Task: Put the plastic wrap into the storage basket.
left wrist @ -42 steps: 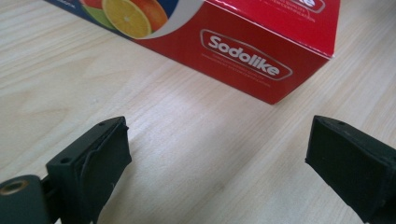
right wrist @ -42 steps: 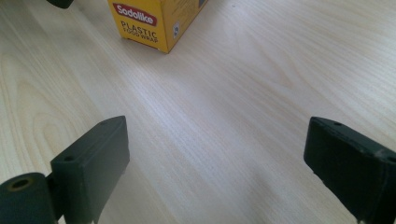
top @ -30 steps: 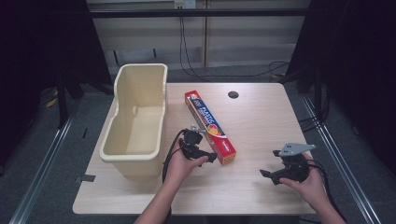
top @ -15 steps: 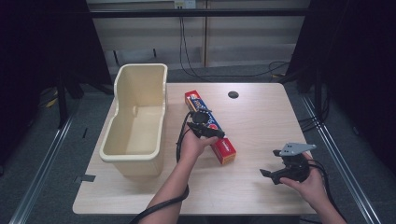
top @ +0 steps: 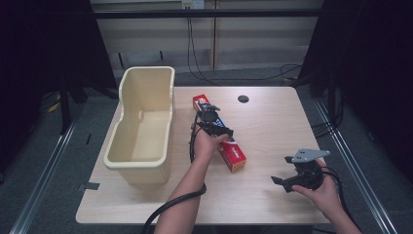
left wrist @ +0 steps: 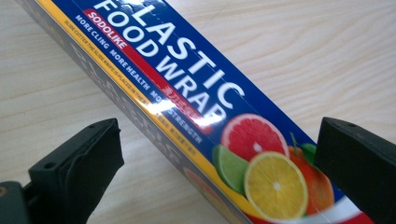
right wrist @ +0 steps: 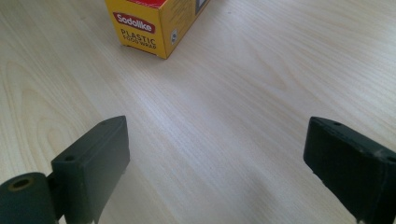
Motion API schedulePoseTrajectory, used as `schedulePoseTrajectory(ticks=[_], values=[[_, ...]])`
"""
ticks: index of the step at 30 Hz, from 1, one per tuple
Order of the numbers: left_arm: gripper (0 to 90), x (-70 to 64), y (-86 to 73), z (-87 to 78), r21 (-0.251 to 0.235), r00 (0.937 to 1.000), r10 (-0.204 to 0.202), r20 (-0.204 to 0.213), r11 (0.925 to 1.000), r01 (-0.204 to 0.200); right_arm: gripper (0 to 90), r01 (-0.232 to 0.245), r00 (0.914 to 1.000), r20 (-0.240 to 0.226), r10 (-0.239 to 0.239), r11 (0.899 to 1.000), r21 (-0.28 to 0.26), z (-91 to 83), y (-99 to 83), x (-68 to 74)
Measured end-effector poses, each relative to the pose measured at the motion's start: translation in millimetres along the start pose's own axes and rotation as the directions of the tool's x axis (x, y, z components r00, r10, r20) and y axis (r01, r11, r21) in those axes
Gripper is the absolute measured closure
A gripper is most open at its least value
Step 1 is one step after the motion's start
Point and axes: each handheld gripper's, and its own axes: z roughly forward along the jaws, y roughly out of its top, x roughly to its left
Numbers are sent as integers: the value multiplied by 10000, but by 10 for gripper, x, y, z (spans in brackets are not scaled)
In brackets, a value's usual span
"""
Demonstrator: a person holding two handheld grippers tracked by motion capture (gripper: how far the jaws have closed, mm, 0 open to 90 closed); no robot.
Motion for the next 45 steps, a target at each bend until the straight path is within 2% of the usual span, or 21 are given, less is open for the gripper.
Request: schedulePoseTrajectory(ticks=[2, 4, 5, 7, 11, 14, 17, 20, 22, 27, 30, 34, 37, 38, 39, 41, 44, 45], values=[[7, -10, 18, 22, 52, 10000, 35, -2, 10000, -35, 71, -17, 10000, -36, 17, 10000, 10, 5, -2, -3], [6, -30, 40, 39, 55, 9999, -101, -6, 9999, 101, 71, -54, 9999, -88, 54, 10000, 19, 12, -5, -9], [6, -29, 49, 47, 73, 10000, -18, -83, 10000, 19, 71, -54, 9999, -88, 54, 10000, 19, 12, -5, -9], [5, -36, 71, 75, 37, 9994, -321, -96, 9995, 321, 71, -72, 9999, -84, 72, 10000, 20, 14, -5, -5], [4, -25, 65, 129, 114, 9991, -334, -263, 9994, 338, 71, -39, 9999, -93, 39, 10000, 10, 10, -6, -12], [1, -11, 51, 176, 67, 9969, -745, -243, 9972, 747, 72, -56, 10000, -67, 56, 10000, 31, 16, -9, -15], [2, -5, 51, 186, 46, 9968, -760, -259, 9971, 761, 72, -107, 9999, -52, 107, 9999, 13, 15, -9, -15], [19, -17, 49, 175, 181, 9943, -1052, -199, 9942, 1056, 72, -162, 9999, -11, 162, 9999, 10, 12, -7, -14], [57, -11, 51, 155, 362, 9939, -1093, -172, 9933, 1099, 73, -134, 9999, -10, 134, 9999, 14, 10, -8, -18], [205, -20, 37, 74, 1097, 9975, -549, -455, 9922, 596, 74, -162, 9999, -8, 162, 9998, -85, 7, 3, -22], [278, 6, 31, 40, 1287, 9986, -229, -482, 9913, 289, 75, -150, 9999, 10, 151, 9999, -71, 0, 5, -18], [309, 26, 49, 16, 1425, 9976, -376, -574, 9888, 454, 75, -112, 9999, -27, 112, 9999, -111, 6, 12, -16], [307, 40, 75, 38, 1311, 9973, -403, -621, 9902, 481, 75, -62, 10000, -55, 62, 9999, -89, 14, 16, -15], [307, 33, 88, 52, 1163, 9967, -574, -576, 9912, 638, 75, -89, 9999, -48, 88, 9999, -75, 15, 16, -11], [306, 43, 103, 53, 1336, 9959, -669, -611, 9882, 746, 76, -72, 10000, -51, 71, 10000, -58, 18, 16, -12], [306, 47, 138, 71, 1305, 9935, -942, -646, 9862, 1020, 75, -76, 10000, -11, 76, 10000, -13, 18, 14, -12], [304, 48, 191, 107, 1164, 9945, -758, -720, 9897, 839, 76, -75, 10000, -41, 74, 10000, -38, 20, 12, -22], [304, 40, 206, 115, 1162, 9937, -853, -733, 9888, 934, 76, -74, 10000, -63, 74, 10000, -37, 21, 12, -25]])
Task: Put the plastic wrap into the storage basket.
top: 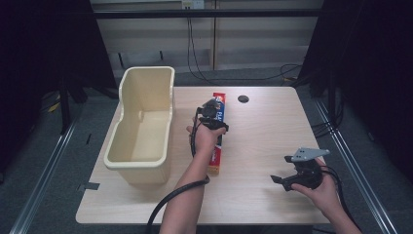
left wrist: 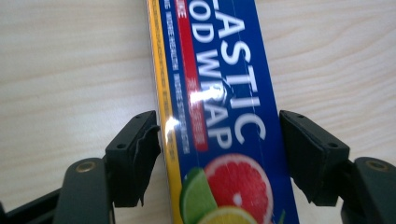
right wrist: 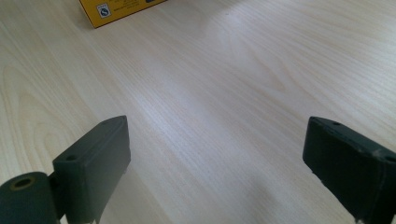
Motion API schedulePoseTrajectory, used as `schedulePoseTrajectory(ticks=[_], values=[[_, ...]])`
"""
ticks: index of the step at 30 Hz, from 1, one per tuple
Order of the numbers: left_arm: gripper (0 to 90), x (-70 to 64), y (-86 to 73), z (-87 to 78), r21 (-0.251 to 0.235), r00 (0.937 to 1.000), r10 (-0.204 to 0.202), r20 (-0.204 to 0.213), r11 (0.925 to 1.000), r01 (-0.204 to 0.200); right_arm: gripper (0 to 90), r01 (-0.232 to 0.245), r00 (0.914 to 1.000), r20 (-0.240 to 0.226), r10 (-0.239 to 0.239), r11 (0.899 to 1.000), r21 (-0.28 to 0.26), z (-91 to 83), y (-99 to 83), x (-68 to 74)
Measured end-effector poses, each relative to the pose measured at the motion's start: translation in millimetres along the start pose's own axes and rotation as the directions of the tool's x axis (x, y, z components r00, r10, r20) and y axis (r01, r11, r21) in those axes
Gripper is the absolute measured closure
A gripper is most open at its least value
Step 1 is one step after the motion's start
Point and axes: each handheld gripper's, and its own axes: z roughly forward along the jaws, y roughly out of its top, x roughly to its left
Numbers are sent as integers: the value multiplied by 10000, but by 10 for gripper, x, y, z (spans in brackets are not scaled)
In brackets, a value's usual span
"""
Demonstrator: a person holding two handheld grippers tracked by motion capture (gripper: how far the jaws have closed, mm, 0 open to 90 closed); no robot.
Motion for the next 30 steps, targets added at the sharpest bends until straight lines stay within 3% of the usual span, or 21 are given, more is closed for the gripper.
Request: schedulePoseTrajectory(ticks=[2, 10, 11, 13, 15, 17, 26, 29, 30], values=[[299, -5, 37, 25, 51, 9995, 270, -159, 9996, -269, 76, 2, 10000, 6, -2, 10000, 4, 0, -2, -6], [349, -7, 121, 52, 629, 9990, -204, -395, 9978, 228, 78, -38, 10000, -28, 38, 10000, -43, -7, -6, -12], [365, -15, 130, 41, 650, 9982, -413, -436, 9969, 441, 78, -59, 10000, 14, 59, 10000, -37, -10, -5, -12], [399, -41, 153, 14, 1069, 9966, -193, -805, 9939, 279, 78, -43, 10000, -21, 42, 10000, -60, -10, -3, -18], [407, -59, 157, -6, 1412, 9958, -27, -915, 9899, 156, 77, -78, 10000, -24, 78, 9999, -87, -16, -2, -17], [409, -68, 158, -46, 1596, 9968, -171, -778, 9867, 294, 73, -59, 10000, -55, 58, 9999, -141, -20, 0, -17], [414, -95, 232, -342, 2028, 9989, 253, -395, 9791, -167, 52, -58, 9999, -153, 55, 9998, -190, -7, 12, -2], [414, -82, 255, -450, 2108, 9999, 125, -20, 9775, -118, 44, 2, 9998, -222, -6, 9998, -214, 2, 13, -4], [414, -87, 262, -486, 2124, 9998, 164, -91, 9771, -141, 43, -30, 9998, -201, 26, 9998, -209, 4, 13, -1]])
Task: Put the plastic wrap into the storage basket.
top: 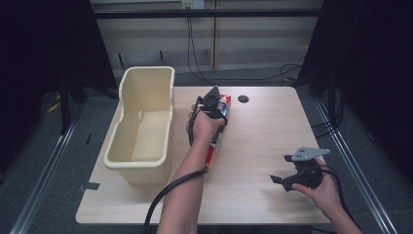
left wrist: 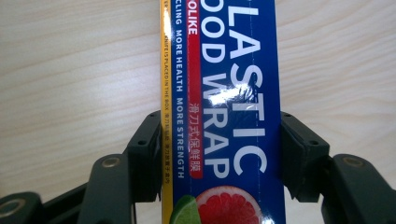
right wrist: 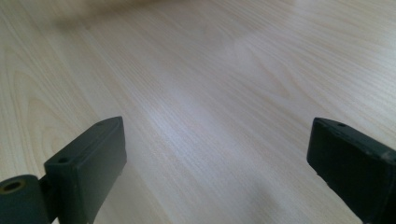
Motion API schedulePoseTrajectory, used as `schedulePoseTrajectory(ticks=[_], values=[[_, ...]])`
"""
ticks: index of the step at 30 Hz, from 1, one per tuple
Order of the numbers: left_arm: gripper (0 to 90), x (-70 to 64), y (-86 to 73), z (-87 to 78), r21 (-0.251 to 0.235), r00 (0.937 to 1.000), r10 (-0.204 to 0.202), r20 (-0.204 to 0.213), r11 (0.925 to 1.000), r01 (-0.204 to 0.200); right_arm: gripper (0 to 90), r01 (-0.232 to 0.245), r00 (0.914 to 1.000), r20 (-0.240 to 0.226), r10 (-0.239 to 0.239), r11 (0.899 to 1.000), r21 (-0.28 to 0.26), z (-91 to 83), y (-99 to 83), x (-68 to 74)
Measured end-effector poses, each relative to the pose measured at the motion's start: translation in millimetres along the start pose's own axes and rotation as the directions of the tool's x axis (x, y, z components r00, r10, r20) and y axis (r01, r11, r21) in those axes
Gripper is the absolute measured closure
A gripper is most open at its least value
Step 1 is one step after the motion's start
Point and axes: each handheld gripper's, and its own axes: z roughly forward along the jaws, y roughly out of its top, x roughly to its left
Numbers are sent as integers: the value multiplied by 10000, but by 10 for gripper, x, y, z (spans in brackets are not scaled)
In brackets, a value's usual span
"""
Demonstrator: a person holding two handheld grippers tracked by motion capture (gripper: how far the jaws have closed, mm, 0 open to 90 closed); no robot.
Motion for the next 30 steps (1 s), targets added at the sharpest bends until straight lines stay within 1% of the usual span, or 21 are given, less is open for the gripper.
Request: schedulePoseTrajectory(ticks=[1, 3, 4, 5, 6, 7, 10, 11, 12, 13, 14, 15, 17, 18, 19, 20, 21, 22, 23, 29, 30], values=[[414, 0, 4, -41, 88, 9998, 147, -93, 9999, -147, 42, 2, 10000, 3, -2, 10000, -2, 1, 0, 1], [414, -3, 2, -110, 120, 9999, 105, -105, 9999, -104, 35, -1, 10000, -55, 1, 10000, -35, 0, 2, 4], [413, 2, 2, -141, 88, 10000, 73, -43, 9999, -72, 31, 16, 9999, -127, -17, 10000, -31, -2, 3, 4], [413, 1, 0, -167, -10, 10000, -16, -71, 10000, 16, 25, 36, 10000, -78, -37, 10000, -54, -5, 3, 6], [413, 9, 2, -206, 130, 9998, 166, -69, 9998, -165, 24, 27, 9999, -140, -28, 10000, -74, -8, 6, 5], [413, 2, -1, -233, 154, 9998, 131, -170, 9998, -128, 22, 20, 9999, -137, -21, 10000, -95, -11, 6, 8], [412, 20, -3, -320, 247, 9997, 200, -110, 9995, -197, 21, 16, 9998, -221, -19, 9999, -154, -18, 7, 7], [412, 29, -4, -348, 265, 9999, 141, -85, 9996, -138, 21, 34, 9998, -217, -37, 9999, -146, -18, 7, 6], [412, 36, -5, -372, 290, 9999, 151, 31, 9995, -152, 21, -3, 9997, -248, 0, 9999, -131, -17, 7, 4], [413, 37, -8, -395, 286, 10000, 44, 22, 9996, -45, 21, -33, 9997, -249, 30, 9999, -116, -15, 7, 2], [412, 46, -6, -428, 396, 9999, 123, 78, 9991, -126, 21, -30, 9997, -232, 28, 9999, -107, -15, 6, 2], [412, 44, -7, -454, 417, 9999, 102, 57, 9991, -104, 20, -16, 9998, -223, 14, 10000, -81, -16, 6, 2], [412, 52, -4, -516, 467, 9997, 261, -2, 9986, -261, 20, 9, 9996, -279, -12, 10000, -93, -14, 5, 2], [412, 55, -5, -549, 449, 9997, 225, -89, 9987, -221, 21, 7, 9996, -276, -9, 10000, -94, -15, 5, 2], [412, 55, -6, -580, 413, 9999, 162, -24, 9990, -161, 20, -16, 9997, -230, 14, 10000, -81, -17, 6, 3], [412, 68, -4, -615, 433, 9998, 186, 2, 9989, -186, 20, -13, 9997, -247, 11, 10000, -87, -17, 6, 3], [412, 73, -4, -647, 403, 9998, 187, 120, 9990, -192, 21, -5, 9996, -275, 3, 10000, -80, -16, 6, 4], [412, 76, -7, -680, 466, 9998, 106, 137, 9989, -113, 21, -4, 9996, -293, 2, 10000, -78, -15, 6, 4], [412, 82, -7, -712, 516, 9997, 182, 140, 9985, -189, 20, -23, 9995, -301, 21, 10000, -64, -16, 6, 6], [413, 103, -14, -849, 576, 9996, 182, 203, 9982, -193, 20, 52, 9994, -349, -55, 10000, -69, -18, 7, 6], [412, 102, -19, -874, 624, 9998, 50, 180, 9980, -61, 20, 62, 9994, -353, -64, 10000, -68, -19, 7, 7]])
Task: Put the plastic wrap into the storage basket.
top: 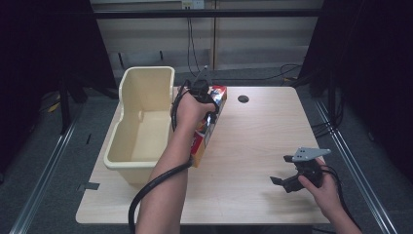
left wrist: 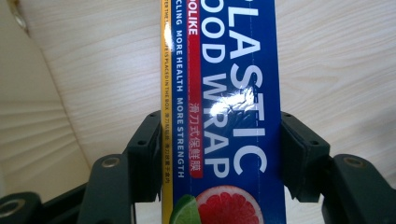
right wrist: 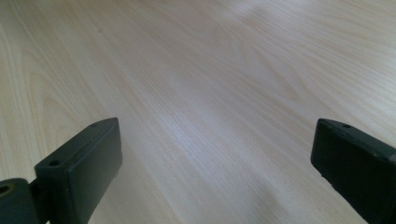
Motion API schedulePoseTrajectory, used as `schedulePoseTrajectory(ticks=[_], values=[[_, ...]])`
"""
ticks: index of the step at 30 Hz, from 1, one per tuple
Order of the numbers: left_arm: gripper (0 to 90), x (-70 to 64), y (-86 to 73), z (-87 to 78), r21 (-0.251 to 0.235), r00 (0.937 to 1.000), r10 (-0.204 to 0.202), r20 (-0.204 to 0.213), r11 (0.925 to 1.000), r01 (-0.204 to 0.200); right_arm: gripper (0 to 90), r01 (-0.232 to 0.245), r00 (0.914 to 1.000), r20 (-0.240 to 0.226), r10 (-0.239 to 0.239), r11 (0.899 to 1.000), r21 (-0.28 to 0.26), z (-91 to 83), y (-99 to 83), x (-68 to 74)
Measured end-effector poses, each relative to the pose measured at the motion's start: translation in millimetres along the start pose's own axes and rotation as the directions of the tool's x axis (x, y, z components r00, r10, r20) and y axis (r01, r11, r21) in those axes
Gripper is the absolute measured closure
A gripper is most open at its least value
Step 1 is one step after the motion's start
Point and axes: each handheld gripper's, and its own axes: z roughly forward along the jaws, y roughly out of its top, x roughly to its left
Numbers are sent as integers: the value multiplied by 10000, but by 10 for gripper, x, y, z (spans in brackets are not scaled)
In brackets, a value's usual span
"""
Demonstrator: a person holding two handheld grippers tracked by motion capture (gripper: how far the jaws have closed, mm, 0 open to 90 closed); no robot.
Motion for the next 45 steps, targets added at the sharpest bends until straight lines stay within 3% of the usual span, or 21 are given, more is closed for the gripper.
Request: schedulePoseTrajectory(ticks=[6, 8, 10, 14, 29, 40, 45], values=[[412, 55, -30, -159, -68, 9995, -51, 302, 10000, 53, 20, 4, 10000, 42, -4, 10000, 3, -4, 1, -2], [413, 69, -42, -216, -31, 9997, 70, 218, 10000, -69, 20, -15, 10000, 66, 15, 10000, -3, -6, 2, 1], [412, 70, -56, -270, -107, 9998, -81, 184, 9999, 83, 20, 6, 10000, 36, -6, 10000, 1, -6, 2, 0], [413, 112, -85, -372, -123, 9993, -83, 363, 9999, 88, 20, -14, 10000, -20, 14, 10000, -1, -4, 4, 8], [413, 237, -155, -728, -236, 9996, -214, 197, 9995, 218, 20, 35, 10000, 26, -35, 10000, 33, 3, 9, 16], [413, 323, -180, -926, -388, 9977, -662, 176, 9970, 668, 20, 48, 10000, -30, -48, 9999, 105, 6, 12, 25], [413, 381, -202, -1027, -451, 9976, -691, 65, 9966, 693, 20, 54, 10000, -12, -54, 9999, 100, -1, 11, 20]])
